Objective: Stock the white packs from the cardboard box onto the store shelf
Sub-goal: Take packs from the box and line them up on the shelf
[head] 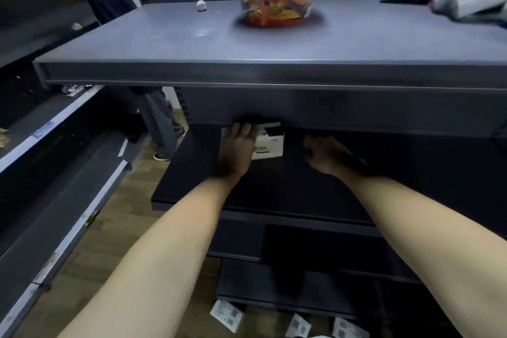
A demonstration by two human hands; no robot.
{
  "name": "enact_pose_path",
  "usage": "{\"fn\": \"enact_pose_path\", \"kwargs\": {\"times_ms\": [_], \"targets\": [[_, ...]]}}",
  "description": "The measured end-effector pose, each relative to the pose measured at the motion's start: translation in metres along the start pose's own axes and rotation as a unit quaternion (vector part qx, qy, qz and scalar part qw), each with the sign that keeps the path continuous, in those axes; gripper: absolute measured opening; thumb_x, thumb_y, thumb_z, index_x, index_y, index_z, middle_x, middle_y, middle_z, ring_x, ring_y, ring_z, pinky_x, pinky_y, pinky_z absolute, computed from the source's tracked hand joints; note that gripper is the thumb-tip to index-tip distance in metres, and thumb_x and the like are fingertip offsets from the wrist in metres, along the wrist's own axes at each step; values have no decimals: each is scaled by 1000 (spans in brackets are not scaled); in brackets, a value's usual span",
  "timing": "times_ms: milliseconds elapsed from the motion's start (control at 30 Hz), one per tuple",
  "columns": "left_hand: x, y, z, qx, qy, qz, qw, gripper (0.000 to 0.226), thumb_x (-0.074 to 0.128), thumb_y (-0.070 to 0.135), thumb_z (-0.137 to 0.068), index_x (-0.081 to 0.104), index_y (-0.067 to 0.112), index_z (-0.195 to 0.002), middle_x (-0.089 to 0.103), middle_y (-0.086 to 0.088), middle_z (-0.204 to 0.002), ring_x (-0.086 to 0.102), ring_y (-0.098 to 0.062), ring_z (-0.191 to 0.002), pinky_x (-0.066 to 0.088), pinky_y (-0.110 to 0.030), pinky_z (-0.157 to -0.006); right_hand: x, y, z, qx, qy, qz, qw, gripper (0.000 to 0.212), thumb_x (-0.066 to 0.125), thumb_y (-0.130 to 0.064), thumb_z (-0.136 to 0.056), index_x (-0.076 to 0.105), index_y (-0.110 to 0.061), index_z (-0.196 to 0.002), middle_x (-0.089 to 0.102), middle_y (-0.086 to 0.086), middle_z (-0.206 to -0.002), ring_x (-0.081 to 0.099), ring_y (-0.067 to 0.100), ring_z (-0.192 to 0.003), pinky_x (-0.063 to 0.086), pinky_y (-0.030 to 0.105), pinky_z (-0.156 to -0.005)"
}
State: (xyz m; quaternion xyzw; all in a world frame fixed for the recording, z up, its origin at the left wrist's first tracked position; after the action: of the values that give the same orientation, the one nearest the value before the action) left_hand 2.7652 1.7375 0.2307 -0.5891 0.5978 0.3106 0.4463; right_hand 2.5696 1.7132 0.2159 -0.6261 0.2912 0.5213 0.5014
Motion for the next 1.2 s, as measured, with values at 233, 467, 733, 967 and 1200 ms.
{"fn": "enact_pose_path", "kwargs": {"times_ms": [233,467,733,967,1200], "targets": [[26,-84,-20,-58,12,-35,998,48,79,14,-68,68,11,-114,67,-9,-100,62,-33,-93,49,-42,-82,18,-44,-42,-9,-1,25,1000,39,55,-20,-96,50,-13,-134,46,12,-141,51,32,-122,51,44,-95],[54,-133,-48,-87,-24,85,992,61,69,2,-79,55,7,-138,61,-16,-132,53,-38,-121,42,-42,-104,27,-67,-68,-30,42,7,999,40,53,-23,-98,48,-15,-136,47,12,-137,51,33,-119,48,39,-91],[55,-130,-40,-73,-3,64,995,57,51,1,-85,47,4,-141,49,-20,-137,45,-42,-123,38,-47,-106,30,-73,-61,-37,48,-1,998,48,54,-24,-98,44,-15,-144,41,10,-147,42,29,-131,42,40,-104],[42,-114,-37,-98,30,-19,995,40,38,9,-87,57,7,-122,57,-18,-115,54,-38,-107,43,-50,-98,25,-66,-38,-20,38,-7,999,41,56,-22,-96,50,-13,-136,42,9,-143,42,29,-129,44,43,-103],[34,-46,-7,-47,-26,54,997,52,59,1,-79,52,8,-130,52,-17,-128,50,-37,-114,40,-44,-95,10,-39,-4,16,38,-2,999,51,56,-19,-95,43,-14,-144,37,10,-149,39,30,-133,42,44,-108]]}}
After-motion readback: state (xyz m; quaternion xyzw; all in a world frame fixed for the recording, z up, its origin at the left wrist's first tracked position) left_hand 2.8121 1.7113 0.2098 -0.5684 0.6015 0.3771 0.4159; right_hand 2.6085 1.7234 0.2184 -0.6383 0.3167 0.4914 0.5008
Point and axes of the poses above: each hand's wrist, its own z-axis away from the middle knuckle, its own x-axis out of the palm, y = z × x, the point moved 9 cm from there along -z, towards the middle knuckle
